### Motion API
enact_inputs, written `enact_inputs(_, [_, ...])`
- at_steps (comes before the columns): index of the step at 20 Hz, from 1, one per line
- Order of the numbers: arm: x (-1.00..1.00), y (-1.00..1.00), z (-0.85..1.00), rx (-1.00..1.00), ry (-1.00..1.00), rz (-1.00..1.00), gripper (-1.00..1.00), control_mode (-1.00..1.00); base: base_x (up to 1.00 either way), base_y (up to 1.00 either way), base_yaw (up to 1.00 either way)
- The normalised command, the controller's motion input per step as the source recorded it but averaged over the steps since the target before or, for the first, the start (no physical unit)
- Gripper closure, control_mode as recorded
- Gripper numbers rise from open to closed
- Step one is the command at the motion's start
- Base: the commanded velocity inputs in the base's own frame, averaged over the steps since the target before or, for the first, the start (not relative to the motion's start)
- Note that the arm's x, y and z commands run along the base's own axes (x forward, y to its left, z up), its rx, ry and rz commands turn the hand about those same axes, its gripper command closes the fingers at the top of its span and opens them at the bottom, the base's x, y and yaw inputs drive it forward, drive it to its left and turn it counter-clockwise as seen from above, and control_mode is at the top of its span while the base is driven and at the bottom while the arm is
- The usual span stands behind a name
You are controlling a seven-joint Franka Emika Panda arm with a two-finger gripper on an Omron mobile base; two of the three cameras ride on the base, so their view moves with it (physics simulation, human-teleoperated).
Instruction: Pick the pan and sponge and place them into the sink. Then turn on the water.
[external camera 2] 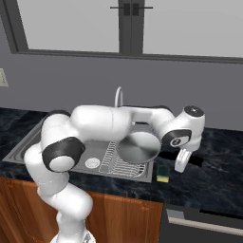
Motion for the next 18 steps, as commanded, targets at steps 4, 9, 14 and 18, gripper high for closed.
enact_inputs(4, [-0.17,0.19,0.06,-0.06,0.01,-0.1,1.0,-1.0,0.0,0.0,0.0])
enact_inputs(9, [-0.14,0.17,0.17,-0.04,0.06,-0.09,1.0,-1.0,0.0,0.0,0.0])
enact_inputs(14, [-0.1,0.15,0.31,0.0,0.09,-0.08,1.0,-1.0,0.0,0.0,0.0])
enact_inputs(18, [-0.12,0.13,0.34,0.01,0.07,-0.07,1.0,-1.0,0.0,0.0,0.0])
